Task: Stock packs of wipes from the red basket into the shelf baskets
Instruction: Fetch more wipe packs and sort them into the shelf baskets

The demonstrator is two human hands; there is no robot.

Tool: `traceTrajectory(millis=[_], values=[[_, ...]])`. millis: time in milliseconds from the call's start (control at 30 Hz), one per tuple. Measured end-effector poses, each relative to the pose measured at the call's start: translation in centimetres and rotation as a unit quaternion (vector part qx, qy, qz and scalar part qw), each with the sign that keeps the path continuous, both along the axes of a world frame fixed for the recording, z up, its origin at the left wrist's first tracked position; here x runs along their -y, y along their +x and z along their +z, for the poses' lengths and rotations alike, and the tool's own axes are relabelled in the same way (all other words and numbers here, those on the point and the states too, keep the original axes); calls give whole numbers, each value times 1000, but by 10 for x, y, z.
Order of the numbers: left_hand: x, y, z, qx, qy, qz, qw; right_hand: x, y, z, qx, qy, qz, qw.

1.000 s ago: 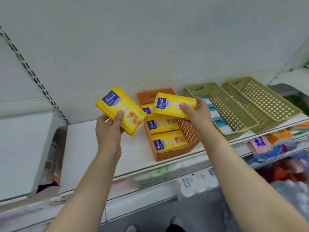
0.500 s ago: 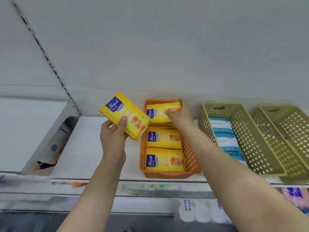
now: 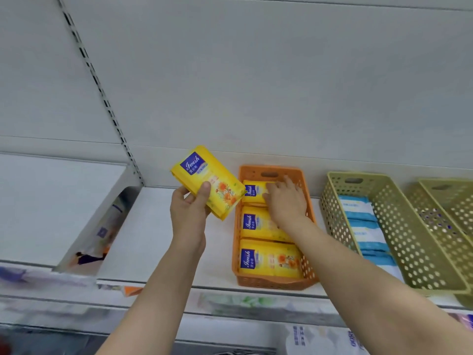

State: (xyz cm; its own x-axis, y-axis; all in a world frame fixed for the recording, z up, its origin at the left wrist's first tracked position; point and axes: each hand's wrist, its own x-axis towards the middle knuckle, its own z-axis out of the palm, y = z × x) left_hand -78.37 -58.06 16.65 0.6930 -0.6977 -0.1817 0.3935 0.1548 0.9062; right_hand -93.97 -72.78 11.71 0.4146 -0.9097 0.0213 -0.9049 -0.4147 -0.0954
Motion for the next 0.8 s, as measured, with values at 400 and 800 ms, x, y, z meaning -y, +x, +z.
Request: traceTrajectory(millis=[400,800], values=[[19,-35,1,92,35,-105,990,-16,-21,87,566,329,-39,755],[6,-40,-40,153,208,-219,941,-11,-30,57,136,251,18,958]])
